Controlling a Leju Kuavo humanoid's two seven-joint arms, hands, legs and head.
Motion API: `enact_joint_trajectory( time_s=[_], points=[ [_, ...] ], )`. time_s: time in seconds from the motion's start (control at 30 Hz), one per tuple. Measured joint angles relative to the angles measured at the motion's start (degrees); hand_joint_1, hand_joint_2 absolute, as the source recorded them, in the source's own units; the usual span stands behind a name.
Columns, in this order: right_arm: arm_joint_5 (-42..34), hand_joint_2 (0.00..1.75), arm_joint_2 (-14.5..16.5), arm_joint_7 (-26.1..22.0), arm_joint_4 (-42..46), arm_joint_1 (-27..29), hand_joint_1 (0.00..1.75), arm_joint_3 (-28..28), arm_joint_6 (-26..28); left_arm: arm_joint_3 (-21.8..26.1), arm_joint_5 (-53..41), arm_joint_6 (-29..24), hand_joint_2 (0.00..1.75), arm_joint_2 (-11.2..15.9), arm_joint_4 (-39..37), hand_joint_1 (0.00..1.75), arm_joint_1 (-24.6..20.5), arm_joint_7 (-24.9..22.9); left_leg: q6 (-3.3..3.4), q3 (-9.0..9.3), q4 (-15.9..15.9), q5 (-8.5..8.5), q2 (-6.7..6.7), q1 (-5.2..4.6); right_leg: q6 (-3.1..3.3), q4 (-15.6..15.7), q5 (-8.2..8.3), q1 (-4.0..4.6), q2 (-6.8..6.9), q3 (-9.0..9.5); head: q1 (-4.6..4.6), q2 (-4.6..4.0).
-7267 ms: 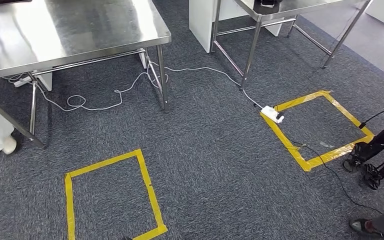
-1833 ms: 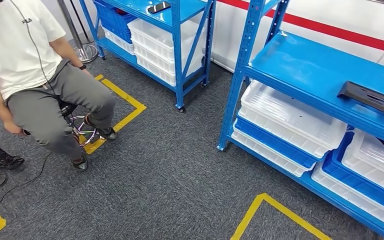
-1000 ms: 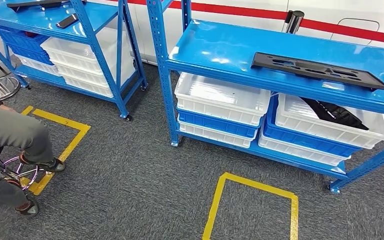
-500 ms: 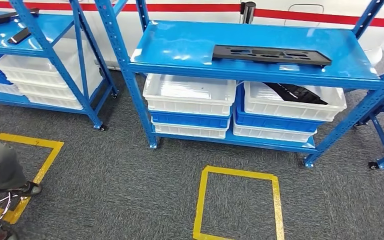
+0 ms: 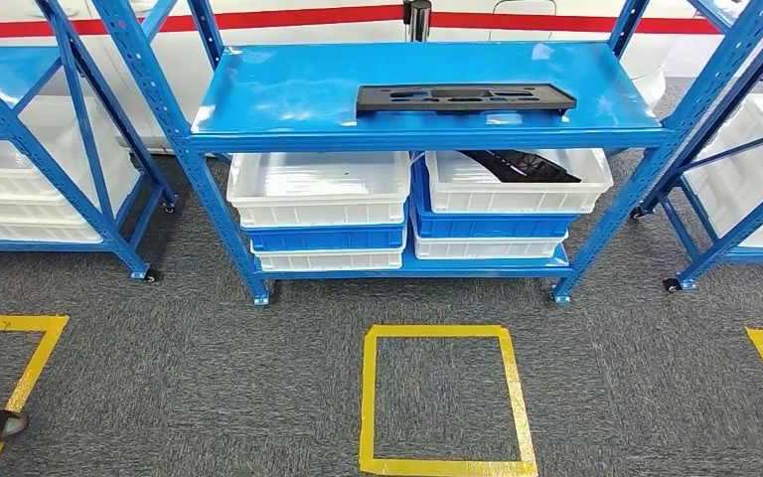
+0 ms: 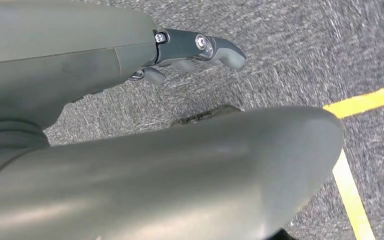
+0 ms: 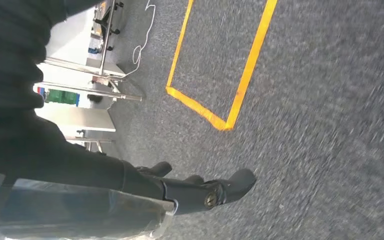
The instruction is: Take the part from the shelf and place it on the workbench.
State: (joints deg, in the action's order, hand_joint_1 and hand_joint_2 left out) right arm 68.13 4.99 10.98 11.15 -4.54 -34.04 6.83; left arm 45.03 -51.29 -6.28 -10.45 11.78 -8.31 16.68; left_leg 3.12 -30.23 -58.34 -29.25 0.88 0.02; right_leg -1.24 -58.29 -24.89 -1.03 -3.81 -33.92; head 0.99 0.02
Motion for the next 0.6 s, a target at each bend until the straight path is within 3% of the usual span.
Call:
enact_joint_trajectory(
  time_s=[0.07,0.1,0.2,0.23,0.27,0.3,0.37,0.4,0.47,0.53,0.6],
  points=[
    [0.02,1.75,-0.05,0.15,0.00,-0.01,0.00,-0.06,-0.02,0.00,-0.04,-0.38,0.00,-0.05,0.00,0.00,-0.04,0.26,0.47,0.11,0.95,0.96,-0.32,0.16,-0.55,-0.67,-0.26,0.15,0.51,-0.62,-0.03,0.00],
    [0.07,1.75,-0.09,0.22,0.00,-0.04,0.00,-0.11,-0.03,0.00,-0.05,-0.62,0.00,-0.08,0.00,0.00,-0.07,0.38,0.74,0.12,1.46,1.48,-0.54,0.28,-0.48,-2.19,-1.16,0.31,1.09,-1.50,-0.13,0.00],
    [0.26,1.75,-0.15,0.29,0.00,-0.08,0.00,-0.27,-0.03,0.00,-0.08,-1.16,0.00,-0.10,0.00,0.00,-0.06,0.62,1.02,-0.32,1.88,2.09,-1.45,0.22,0.18,-12.46,-6.34,0.32,2.74,-6.25,-0.49,0.00],
    [0.29,1.75,-0.16,0.30,0.00,-0.04,0.00,-0.31,-0.03,0.00,-0.08,-1.28,0.00,-0.09,0.00,0.00,-0.02,0.63,0.97,-0.44,1.85,2.12,-1.78,0.16,0.04,-15.32,-7.48,0.24,2.94,-7.32,-0.51,0.00],
    [0.32,1.75,-0.19,0.30,0.00,0.00,0.00,-0.34,-0.03,0.01,-0.08,-1.37,0.00,-0.09,0.00,0.00,0.02,0.63,0.92,-0.50,1.82,2.15,-2.04,0.13,-0.32,-16.20,-7.72,0.17,3.06,-7.33,-0.52,0.00],
    [0.33,1.75,-0.23,0.30,0.00,0.04,0.00,-0.36,-0.03,0.01,-0.08,-1.42,0.00,-0.10,0.00,0.00,0.03,0.64,0.85,-0.49,1.79,2.17,-2.24,0.14,-0.85,-14.77,-7.11,0.06,3.20,-6.12,-0.58,0.00],
    [0.35,1.75,-0.36,0.30,0.00,0.04,0.00,-0.38,-0.03,0.01,-0.08,-1.44,0.00,-0.16,0.00,0.00,0.02,0.65,0.52,-0.35,1.67,2.08,-2.53,0.14,-1.85,-6.73,-4.64,-0.35,3.75,-1.25,-0.68,0.00],
    [0.35,1.75,-0.36,0.30,0.00,0.00,0.00,-0.38,-0.03,0.00,-0.08,-1.44,0.00,-0.17,0.00,0.00,0.01,0.66,0.20,-0.34,1.49,1.94,-2.61,-0.02,-1.97,-2.90,-3.59,-0.47,4.01,0.98,-0.72,0.00],
    [0.39,0.87,-0.29,0.30,0.00,-0.03,0.00,-0.39,-0.03,0.00,-0.08,-1.44,0.00,-0.16,0.00,0.00,-0.04,0.66,-0.42,-0.38,1.19,1.73,-2.69,-0.35,-1.37,0.62,-2.80,-0.49,4.21,2.94,-0.62,0.00],
    [0.48,0.00,-0.26,0.30,0.00,0.01,0.00,-0.40,-0.07,0.01,-0.08,-1.49,0.00,-0.14,0.00,0.00,-0.11,0.61,-0.79,-0.44,1.08,1.62,-2.68,-0.30,-0.52,0.56,-2.71,-0.46,3.95,2.98,-0.49,0.00],
    [0.61,0.00,-0.27,0.32,0.00,0.05,0.00,-0.40,-0.12,0.01,-0.08,-1.57,0.00,-0.13,0.00,0.00,-0.17,0.52,-1.15,-0.60,0.60,1.17,-2.48,-0.05,0.01,0.66,-2.71,-0.66,3.81,3.08,-0.49,0.00]
  ],
)
